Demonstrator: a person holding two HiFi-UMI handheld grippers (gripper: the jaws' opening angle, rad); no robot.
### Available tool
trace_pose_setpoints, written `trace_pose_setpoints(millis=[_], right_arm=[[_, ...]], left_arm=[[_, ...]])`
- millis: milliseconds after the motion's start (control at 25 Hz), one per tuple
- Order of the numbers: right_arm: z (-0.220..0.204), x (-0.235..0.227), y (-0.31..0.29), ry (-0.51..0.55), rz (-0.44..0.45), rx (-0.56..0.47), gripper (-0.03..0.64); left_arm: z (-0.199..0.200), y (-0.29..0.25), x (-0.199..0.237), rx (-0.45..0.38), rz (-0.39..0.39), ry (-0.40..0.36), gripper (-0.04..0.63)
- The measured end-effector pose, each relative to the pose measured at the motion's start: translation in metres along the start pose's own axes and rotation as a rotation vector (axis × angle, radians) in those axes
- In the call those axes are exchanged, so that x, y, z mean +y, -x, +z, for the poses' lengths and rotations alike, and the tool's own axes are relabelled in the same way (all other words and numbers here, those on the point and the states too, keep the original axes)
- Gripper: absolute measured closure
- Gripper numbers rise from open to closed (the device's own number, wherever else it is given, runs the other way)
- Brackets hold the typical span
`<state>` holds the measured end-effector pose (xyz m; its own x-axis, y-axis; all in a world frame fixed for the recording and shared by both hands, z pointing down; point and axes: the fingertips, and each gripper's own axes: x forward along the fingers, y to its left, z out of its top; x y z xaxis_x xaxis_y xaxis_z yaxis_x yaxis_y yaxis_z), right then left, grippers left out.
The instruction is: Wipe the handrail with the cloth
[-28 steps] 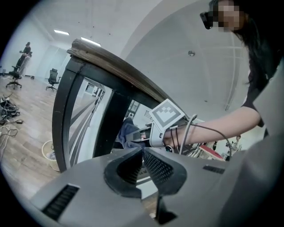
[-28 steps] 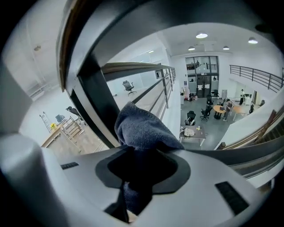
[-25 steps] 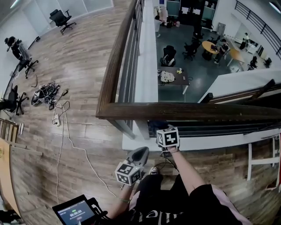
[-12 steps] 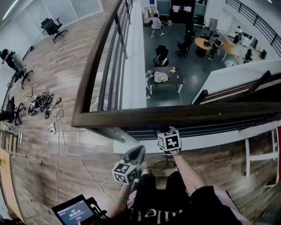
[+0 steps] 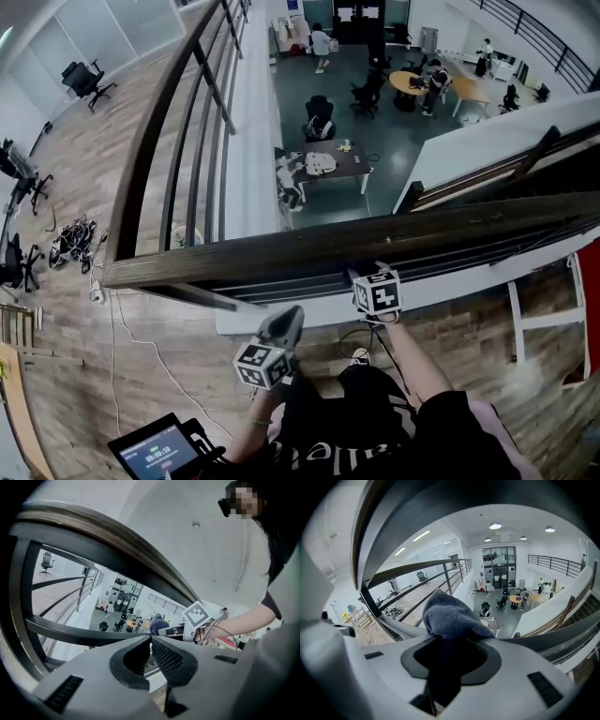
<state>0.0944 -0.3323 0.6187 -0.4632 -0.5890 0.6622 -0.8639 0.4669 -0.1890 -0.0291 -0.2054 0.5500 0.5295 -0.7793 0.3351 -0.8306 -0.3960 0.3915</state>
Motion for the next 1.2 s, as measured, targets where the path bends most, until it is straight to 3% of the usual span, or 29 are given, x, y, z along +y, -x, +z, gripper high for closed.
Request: trace_pose_setpoints(millis=[120,280,640,880,1200], right_arm=[[-0.017,-0.077,0.021,-0.007,-0.024,-0.012,0.508],[-0.017,-0.137,0.041,-0.023,-0.067,-0.021,0.508],[0.004,-0.217,0.088,-0.036,-0.119,-0.044,0.508],[0.002,-0.283,0.116,-0.088,-0.21,-0.056,0.508],[-0.023,-0.382,0.141,-0.185,-0.318,-0.081,0.508]], left_arm=[[-0.019,-0.04,-0.038,0.005,0.0,-0.003,0.594],[-0.022,-0.062,-0.06,0.008,-0.015,0.006,0.594],[-0.002,-0.08,-0.085,0.038,-0.038,0.006,0.594],[-0.002,-0.08,-0.088,0.054,-0.05,0.0,0.594],[-0.022,-0.085,-0.093,0.057,0.003,0.013,0.594]])
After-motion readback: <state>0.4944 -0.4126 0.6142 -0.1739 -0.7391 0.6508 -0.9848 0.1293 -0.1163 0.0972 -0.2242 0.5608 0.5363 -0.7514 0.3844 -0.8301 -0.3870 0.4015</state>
